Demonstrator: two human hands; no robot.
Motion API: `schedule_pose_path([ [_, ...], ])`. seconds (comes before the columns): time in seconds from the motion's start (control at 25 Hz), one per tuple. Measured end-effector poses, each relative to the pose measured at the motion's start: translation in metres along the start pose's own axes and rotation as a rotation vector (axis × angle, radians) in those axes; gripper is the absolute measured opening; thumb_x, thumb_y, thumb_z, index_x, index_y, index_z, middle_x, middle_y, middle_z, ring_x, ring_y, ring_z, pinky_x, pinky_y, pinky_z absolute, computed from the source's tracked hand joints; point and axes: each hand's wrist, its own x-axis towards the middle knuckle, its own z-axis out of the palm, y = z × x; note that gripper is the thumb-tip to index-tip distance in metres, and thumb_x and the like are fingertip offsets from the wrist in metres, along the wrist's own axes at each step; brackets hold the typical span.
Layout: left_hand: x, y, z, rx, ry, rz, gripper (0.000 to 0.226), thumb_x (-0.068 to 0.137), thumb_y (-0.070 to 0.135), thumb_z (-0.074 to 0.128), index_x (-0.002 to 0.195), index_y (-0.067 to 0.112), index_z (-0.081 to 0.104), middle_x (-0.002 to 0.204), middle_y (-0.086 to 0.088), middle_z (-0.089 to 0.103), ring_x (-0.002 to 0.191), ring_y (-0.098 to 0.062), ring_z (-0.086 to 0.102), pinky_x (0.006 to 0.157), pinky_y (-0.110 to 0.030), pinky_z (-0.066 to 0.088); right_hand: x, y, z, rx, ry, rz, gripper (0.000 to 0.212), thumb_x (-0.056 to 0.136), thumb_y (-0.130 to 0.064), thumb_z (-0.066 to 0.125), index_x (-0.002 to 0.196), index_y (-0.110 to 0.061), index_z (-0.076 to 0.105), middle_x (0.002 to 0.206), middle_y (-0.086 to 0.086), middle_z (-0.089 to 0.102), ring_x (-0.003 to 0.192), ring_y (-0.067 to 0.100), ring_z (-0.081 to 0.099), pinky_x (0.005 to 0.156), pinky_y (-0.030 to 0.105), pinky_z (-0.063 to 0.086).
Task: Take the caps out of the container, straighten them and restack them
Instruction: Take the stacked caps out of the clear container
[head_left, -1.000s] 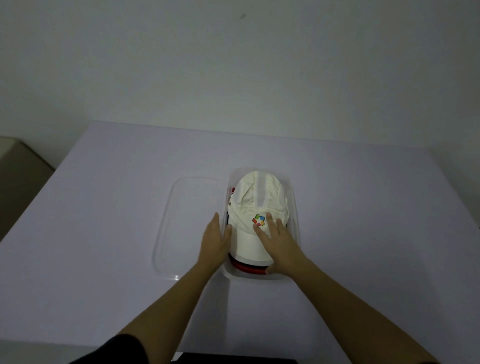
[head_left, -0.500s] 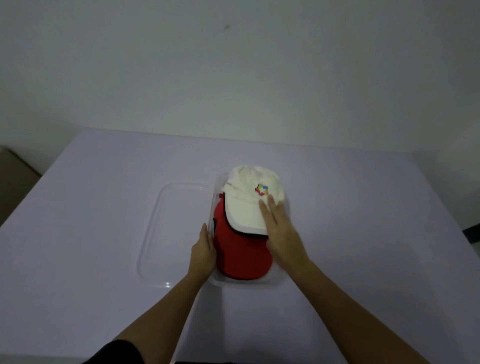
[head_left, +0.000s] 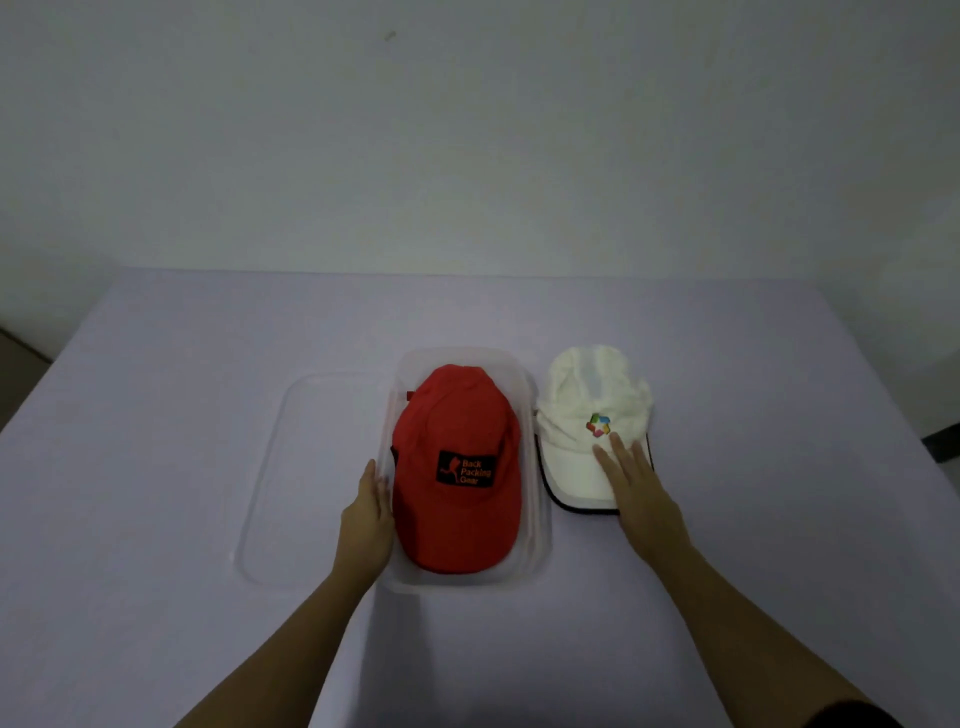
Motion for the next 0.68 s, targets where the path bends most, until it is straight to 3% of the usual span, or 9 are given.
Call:
schedule_pose_path([
  [0.16,0.005,-0.004,0.004,0.017,0.005,-0.012,0.052,0.101,0.033,0.024,0.148,0.011,0.021,0.141,-0.017,0.047,0.127,-0.034,0.049,0.107,-0.043,0.037,0.036,0.009,0.014,0.074,-0.195,0.049,0.116,0.055,0.034,0.045,0.147,-0.026,0.008,0.157,0.006,0.015,0.131,0.044,0.039,0.070,0.039,0.059],
  [0.28,0.005,-0.004,0.004,0.029,0.006,-0.010,0.052,0.101,0.033,0.024,0.148,0.012,0.021,0.142,-0.016,0.048,0.127,-0.034,0.049,0.107,-0.043,0.037,0.084,0.018,0.004,0.016,-0.255,0.029,0.095,0.077,0.023,0.041,0.149,-0.020,-0.003,0.159,0.007,-0.005,0.144,0.036,0.010,0.100,0.040,0.045],
  [0.48,0.007,-0.005,0.004,0.033,0.000,-0.013,0.051,0.101,0.031,0.024,0.148,0.012,0.020,0.142,-0.016,0.047,0.127,-0.033,0.049,0.107,-0.041,0.037,0.132,0.019,-0.025,-0.117,-0.389,0.033,0.088,0.084,0.005,0.054,0.149,-0.014,-0.003,0.158,0.012,-0.007,0.145,0.035,0.005,0.110,0.045,0.033],
  [0.56,0.008,-0.007,0.003,0.035,-0.001,-0.017,0.051,0.101,0.032,0.024,0.148,0.012,0.021,0.142,-0.015,0.048,0.127,-0.032,0.050,0.107,-0.041,0.038,0.127,-0.015,-0.038,0.053,-0.284,0.012,0.085,0.079,0.003,0.061,0.148,-0.006,0.011,0.156,0.022,0.007,0.142,0.041,0.013,0.112,0.050,0.028],
  [0.64,0.006,-0.008,0.001,0.025,-0.007,-0.016,0.051,0.101,0.032,0.023,0.148,0.012,0.021,0.142,-0.015,0.047,0.128,-0.031,0.049,0.108,-0.040,0.037,0.104,-0.067,-0.047,0.312,-0.033,-0.151,0.064,0.075,0.003,0.057,0.137,-0.004,0.040,0.141,0.023,0.042,0.128,0.040,0.043,0.104,0.049,0.039],
  [0.68,0.006,-0.007,0.001,0.022,-0.008,-0.010,0.051,0.101,0.032,0.024,0.148,0.012,0.021,0.142,-0.015,0.047,0.128,-0.031,0.049,0.107,-0.039,0.037,0.086,-0.092,-0.048,0.356,0.007,-0.277,0.055,0.076,-0.004,0.056,0.131,-0.007,0.048,0.132,0.019,0.052,0.118,0.037,0.051,0.099,0.047,0.043],
])
